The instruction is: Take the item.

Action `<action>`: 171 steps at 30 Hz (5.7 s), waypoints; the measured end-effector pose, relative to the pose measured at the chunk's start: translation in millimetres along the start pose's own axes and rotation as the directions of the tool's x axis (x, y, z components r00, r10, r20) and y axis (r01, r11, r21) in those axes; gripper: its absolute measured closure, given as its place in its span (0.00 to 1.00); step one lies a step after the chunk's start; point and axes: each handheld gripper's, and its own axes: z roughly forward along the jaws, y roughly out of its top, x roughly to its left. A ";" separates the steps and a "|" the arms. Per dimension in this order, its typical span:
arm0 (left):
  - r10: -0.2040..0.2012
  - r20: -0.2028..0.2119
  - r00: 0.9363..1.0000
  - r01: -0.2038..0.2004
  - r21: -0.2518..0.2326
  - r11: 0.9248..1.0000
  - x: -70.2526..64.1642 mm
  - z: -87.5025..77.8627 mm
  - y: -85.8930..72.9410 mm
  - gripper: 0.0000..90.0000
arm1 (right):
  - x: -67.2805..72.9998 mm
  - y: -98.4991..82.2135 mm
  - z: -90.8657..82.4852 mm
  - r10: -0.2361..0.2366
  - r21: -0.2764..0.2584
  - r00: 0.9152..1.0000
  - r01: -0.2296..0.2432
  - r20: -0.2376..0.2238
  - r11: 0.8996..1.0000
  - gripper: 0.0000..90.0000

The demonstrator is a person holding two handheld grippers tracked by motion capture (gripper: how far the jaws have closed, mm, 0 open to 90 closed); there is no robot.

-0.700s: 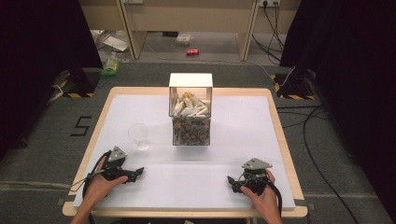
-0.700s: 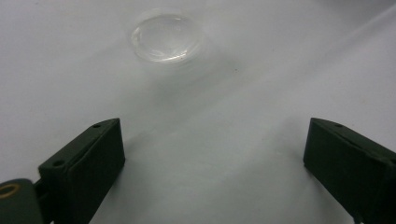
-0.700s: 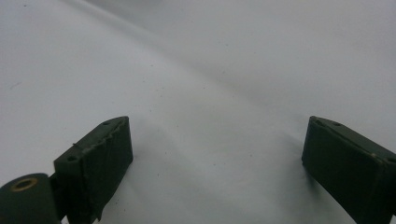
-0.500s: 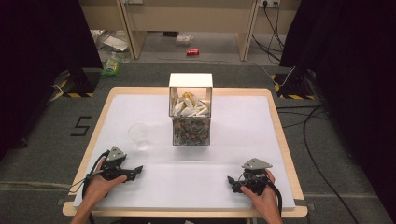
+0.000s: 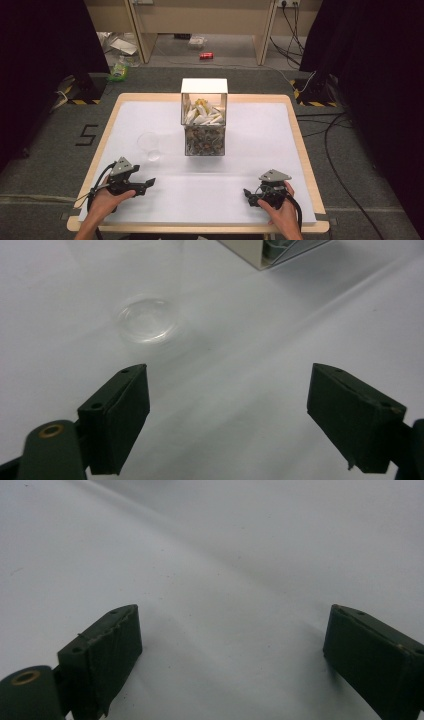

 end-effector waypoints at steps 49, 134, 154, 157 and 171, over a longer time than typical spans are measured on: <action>0.106 0.117 0.987 -0.063 -0.323 0.944 -52.3 -42.8 143.1 0.47 | 0.2 0.0 0.1 0.003 0.001 1.000 -0.003 0.000 1.000 0.10; 0.137 0.055 0.989 -0.124 -0.194 0.973 -67.8 56.4 241.1 0.82 | 0.0 0.0 0.0 -0.007 0.003 1.000 0.007 0.002 1.000 0.10; 0.167 0.071 0.983 -0.143 -0.256 0.956 -70.7 34.0 251.7 0.98 | 0.0 0.1 -0.2 -0.008 0.005 1.000 0.008 0.002 1.000 0.10; 0.172 0.084 0.982 -0.145 -0.260 0.955 -72.0 30.1 254.2 0.98 | 0.1 0.1 -0.2 -0.008 0.005 1.000 0.008 0.002 1.000 0.10; 0.204 0.139 0.969 -0.155 -0.300 0.941 -80.3 4.3 261.6 0.98 | 0.0 0.0 -0.2 -0.008 0.005 1.000 0.008 0.002 1.000 0.10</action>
